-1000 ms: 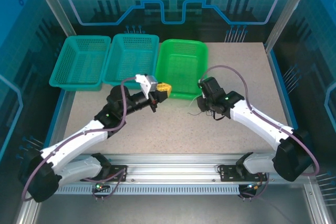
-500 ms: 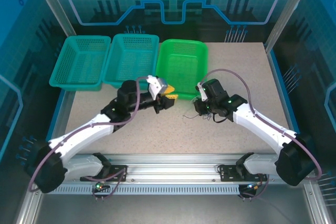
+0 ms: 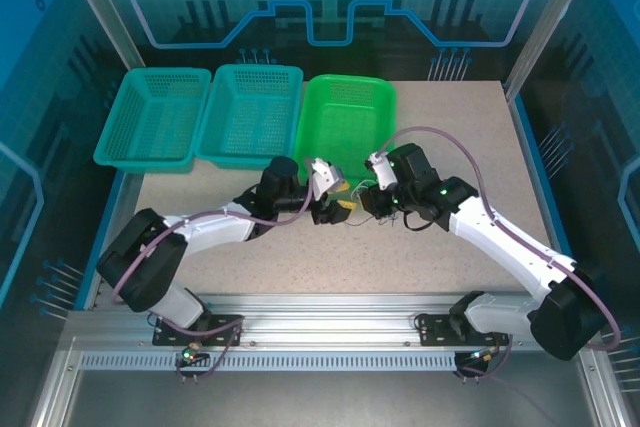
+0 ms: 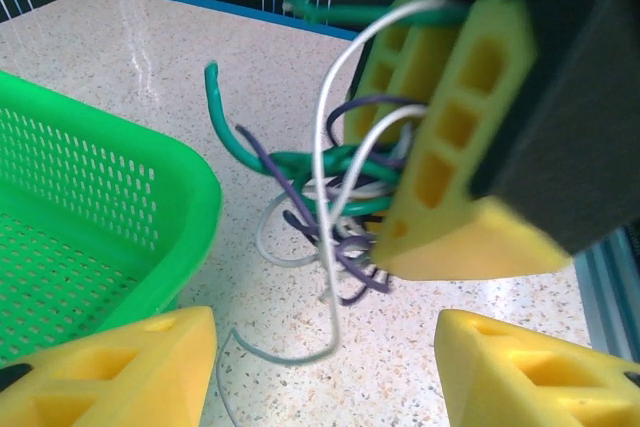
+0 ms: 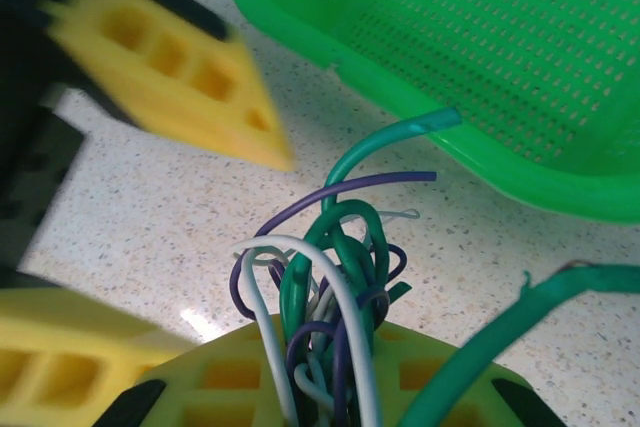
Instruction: Untangle the cables
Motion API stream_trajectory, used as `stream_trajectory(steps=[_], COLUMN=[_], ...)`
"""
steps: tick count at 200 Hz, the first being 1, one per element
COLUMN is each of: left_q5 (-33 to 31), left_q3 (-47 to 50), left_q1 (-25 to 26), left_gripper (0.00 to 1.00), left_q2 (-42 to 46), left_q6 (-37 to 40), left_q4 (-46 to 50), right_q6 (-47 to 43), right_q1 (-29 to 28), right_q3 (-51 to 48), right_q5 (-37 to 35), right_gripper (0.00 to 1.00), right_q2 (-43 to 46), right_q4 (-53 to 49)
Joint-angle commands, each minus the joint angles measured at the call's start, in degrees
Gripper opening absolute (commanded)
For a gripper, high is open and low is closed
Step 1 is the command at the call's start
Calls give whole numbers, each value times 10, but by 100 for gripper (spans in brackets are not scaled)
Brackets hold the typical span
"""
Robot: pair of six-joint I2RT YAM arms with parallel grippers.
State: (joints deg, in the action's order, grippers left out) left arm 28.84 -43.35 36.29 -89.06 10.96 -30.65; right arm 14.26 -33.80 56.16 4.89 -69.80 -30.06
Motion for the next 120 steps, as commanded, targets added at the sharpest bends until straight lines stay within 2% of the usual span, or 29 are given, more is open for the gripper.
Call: stream_trajectory(steps=[1, 16, 27, 35, 54, 67, 87, 105, 120], left_q5=[22, 17, 13, 9, -9, -24, -48, -73, -96], left_q3=[-2, -11, -15, -11, -1, 7, 25, 35, 43], left_q1=[3, 4, 6, 7, 7, 7, 7, 7, 7], left_gripper=[61, 61, 56, 47, 16, 0, 0, 0, 0], left_q2=[-30, -54, -63, -65, -55, -40, -6, 35, 77], left_q6=[17, 18, 15, 10, 4, 11, 14, -4, -37], left_q4=[-86, -103, -115, -133, -151, -141, -126, -103, -97], right_q6=[-18, -19, -19, -18, -15, -12, -7, 1, 9], right_q1=[-15, -20, -22, -23, -25, -25, -25, -26, -26], right_q3=[29, 35, 37, 38, 38, 34, 24, 8, -9], right_q5=[25, 25, 25, 21, -12, -43, -93, -138, -155], right_gripper=[0, 0, 0, 0, 5, 7, 12, 26, 28], right_q2=[15, 16, 14, 14, 10, 8, 3, -9, -29], right_q4=[-12, -15, -15, -16, -26, -33, -37, -35, -28])
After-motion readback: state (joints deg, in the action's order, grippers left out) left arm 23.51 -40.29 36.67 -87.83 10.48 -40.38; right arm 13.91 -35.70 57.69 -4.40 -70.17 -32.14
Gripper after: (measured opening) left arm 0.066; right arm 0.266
